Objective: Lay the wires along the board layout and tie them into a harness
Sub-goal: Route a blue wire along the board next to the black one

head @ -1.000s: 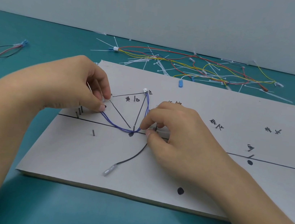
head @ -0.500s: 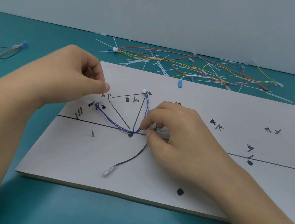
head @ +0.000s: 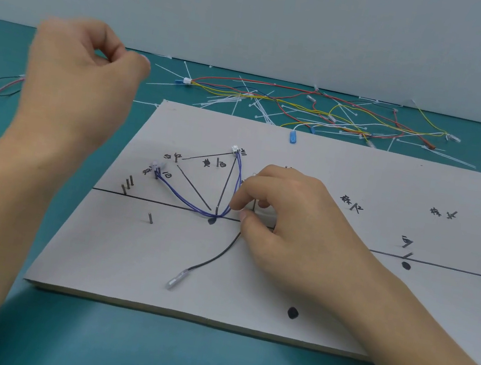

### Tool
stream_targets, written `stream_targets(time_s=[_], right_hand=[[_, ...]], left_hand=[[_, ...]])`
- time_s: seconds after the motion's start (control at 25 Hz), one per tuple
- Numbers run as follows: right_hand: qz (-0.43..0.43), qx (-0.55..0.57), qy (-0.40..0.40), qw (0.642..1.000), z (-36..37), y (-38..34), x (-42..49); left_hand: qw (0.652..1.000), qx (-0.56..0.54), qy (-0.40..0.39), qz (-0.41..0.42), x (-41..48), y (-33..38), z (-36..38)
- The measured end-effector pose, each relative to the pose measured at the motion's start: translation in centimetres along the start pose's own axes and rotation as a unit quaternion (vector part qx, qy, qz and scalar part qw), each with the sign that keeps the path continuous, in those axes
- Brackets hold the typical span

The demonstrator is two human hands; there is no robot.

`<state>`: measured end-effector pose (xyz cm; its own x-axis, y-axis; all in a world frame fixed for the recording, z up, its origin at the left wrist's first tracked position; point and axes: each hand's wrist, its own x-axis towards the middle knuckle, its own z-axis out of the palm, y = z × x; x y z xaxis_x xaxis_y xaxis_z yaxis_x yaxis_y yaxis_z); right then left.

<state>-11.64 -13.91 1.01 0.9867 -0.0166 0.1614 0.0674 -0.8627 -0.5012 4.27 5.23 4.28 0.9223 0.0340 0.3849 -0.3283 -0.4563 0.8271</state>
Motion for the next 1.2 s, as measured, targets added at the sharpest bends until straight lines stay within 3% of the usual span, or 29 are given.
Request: stream_targets(time_s=[0.68, 1.0, 1.2], right_hand=[[0.025, -0.012, -0.05, 0.998, -0.3, 0.2, 0.1], [0.033, -0.034, -0.082, 0.996, -0.4, 0.0, 0.3], [0.026, -0.028, -0.067, 0.997, -0.3, 0.0, 0.2]], left_hand=[[0.964, 0.084, -0.241, 0.069, -3.9, 1.3, 2.6], [0.946, 0.116, -0.289, 0.087, -4.2, 1.1, 3.0], [0.961, 0.087, -0.24, 0.11, -4.3, 1.2, 3.4]])
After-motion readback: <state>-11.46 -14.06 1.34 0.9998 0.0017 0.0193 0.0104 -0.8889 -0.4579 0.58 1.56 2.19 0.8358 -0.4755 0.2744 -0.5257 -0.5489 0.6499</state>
